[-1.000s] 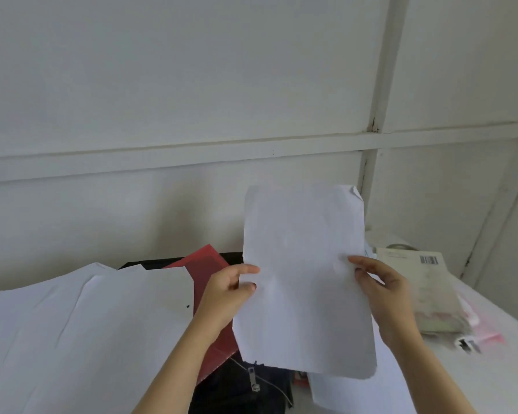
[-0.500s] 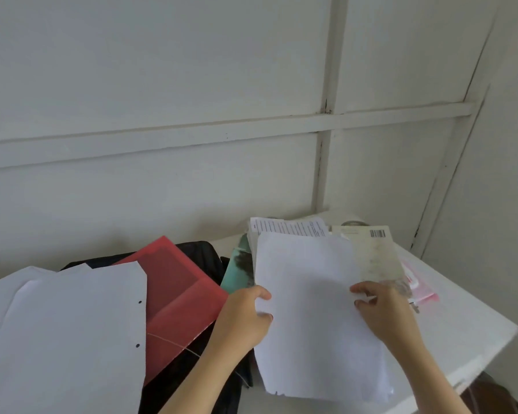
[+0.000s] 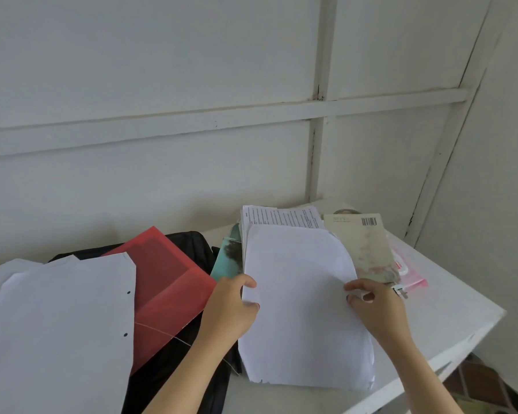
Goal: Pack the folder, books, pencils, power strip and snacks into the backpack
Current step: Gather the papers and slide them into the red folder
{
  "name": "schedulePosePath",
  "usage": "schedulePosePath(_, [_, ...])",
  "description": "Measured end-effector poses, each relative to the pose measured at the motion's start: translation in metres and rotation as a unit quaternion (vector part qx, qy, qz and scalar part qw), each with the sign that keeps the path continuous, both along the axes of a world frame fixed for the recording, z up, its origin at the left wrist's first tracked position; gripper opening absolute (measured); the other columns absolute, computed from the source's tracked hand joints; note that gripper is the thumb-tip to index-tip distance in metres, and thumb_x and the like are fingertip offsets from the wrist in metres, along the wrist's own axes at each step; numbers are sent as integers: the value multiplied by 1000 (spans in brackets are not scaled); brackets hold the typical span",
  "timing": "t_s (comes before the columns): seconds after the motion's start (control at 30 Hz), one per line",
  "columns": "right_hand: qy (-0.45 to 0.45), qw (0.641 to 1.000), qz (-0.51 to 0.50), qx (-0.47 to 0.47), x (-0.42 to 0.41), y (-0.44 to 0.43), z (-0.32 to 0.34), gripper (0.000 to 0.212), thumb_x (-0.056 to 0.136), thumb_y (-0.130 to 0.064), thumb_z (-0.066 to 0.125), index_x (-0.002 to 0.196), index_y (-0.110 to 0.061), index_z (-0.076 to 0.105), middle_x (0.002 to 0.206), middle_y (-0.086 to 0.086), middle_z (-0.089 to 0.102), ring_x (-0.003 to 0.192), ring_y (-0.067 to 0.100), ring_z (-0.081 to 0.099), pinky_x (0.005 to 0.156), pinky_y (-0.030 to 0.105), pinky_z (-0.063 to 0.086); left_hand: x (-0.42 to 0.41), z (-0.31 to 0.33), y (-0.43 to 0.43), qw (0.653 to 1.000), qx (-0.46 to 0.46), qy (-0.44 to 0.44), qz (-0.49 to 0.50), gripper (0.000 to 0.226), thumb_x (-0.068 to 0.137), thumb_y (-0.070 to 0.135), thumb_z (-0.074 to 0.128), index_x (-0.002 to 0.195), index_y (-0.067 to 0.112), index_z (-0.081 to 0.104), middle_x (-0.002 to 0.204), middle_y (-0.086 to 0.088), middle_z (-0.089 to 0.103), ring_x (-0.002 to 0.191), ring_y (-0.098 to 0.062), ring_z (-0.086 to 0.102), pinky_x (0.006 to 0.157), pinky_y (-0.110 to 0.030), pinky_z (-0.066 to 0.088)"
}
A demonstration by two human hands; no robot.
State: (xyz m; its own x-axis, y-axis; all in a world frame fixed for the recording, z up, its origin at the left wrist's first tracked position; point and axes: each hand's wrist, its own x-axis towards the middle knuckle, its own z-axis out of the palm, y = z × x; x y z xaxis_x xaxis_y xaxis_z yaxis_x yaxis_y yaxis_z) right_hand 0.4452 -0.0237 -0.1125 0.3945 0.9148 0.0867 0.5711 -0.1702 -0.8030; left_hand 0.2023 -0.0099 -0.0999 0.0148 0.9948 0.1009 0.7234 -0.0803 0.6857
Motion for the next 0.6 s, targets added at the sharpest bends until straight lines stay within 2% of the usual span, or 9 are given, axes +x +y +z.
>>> schedulePosePath(0.1, [-21, 998, -24, 47, -1, 0, -2, 21, 79, -3, 66, 80, -23, 72, 82, -6, 66, 81, 16, 60, 70, 24, 39, 1, -1, 0, 1000, 0, -28, 1, 33, 81, 14, 67, 107, 30, 55, 98, 5, 48, 68, -7, 53, 58, -12, 39])
schedulePosePath(0.2, [-12, 995, -32, 97, -5, -1, 1, 19, 81, 0, 63, 85, -14, 74, 84, -7, 65, 76, 15, 62, 72, 21, 42, 2, -3, -1, 999, -2, -48, 4, 34, 80, 13, 68, 103, 33, 53, 102, 6, 46, 79, -9, 53, 66, -12, 39])
schedulePosePath(0.3, [36, 995, -20, 96, -8, -1, 9, 17, 82, -4, 66, 88, -18, 73, 74, -3, 65, 64, 14, 58, 56, 6, 38, 3, -3, -3, 998, 9, -54, 18, 34, 80, 12, 68, 104, 31, 55, 92, 11, 41, 72, -6, 48, 59, -10, 37])
schedulePosePath(0.33, [66, 995, -3, 79, -8, 0, 12, 17, 81, -6, 68, 88, -21, 71, 73, -2, 65, 67, 16, 58, 53, 6, 38, 3, -3, -3, 998, 12, -59, 24, 33, 80, 12, 68, 104, 31, 56, 91, 13, 40, 72, -6, 46, 60, -11, 37])
schedulePosePath(0.4, [102, 993, 51, 40, -9, 3, 17, 22, 82, -7, 67, 89, -27, 70, 81, -12, 62, 75, 15, 56, 53, 6, 36, 2, -2, -4, 997, 15, -70, 31, 32, 78, 12, 69, 102, 31, 57, 91, 12, 42, 72, -7, 44, 61, -12, 37])
schedulePosePath(0.5, [107, 989, 100, 32, -14, 6, 28, 36, 85, 3, 56, 83, -31, 70, 73, -16, 60, 47, 5, 43, 44, 12, 34, -2, 4, -6, 994, 11, -100, 33, 28, 78, 12, 70, 100, 28, 61, 86, 6, 54, 66, -8, 49, 60, -13, 38])
schedulePosePath(0.53, [120, 986, 108, 41, -17, 7, 35, 41, 85, 5, 53, 81, -32, 71, 70, -13, 62, 46, 6, 44, 44, 15, 36, -5, 8, -6, 992, 8, -121, 36, 26, 78, 12, 70, 99, 26, 63, 84, 6, 57, 67, -8, 51, 61, -14, 41])
schedulePosePath(0.6, [204, 968, 131, 69, -24, 9, 54, 48, 85, 10, 49, 78, -32, 72, 71, -7, 69, 54, 12, 56, 51, 20, 45, -15, 20, -6, 982, 2, -184, 51, 21, 80, 12, 69, 95, 26, 66, 78, 7, 56, 69, -10, 53, 65, -17, 43])
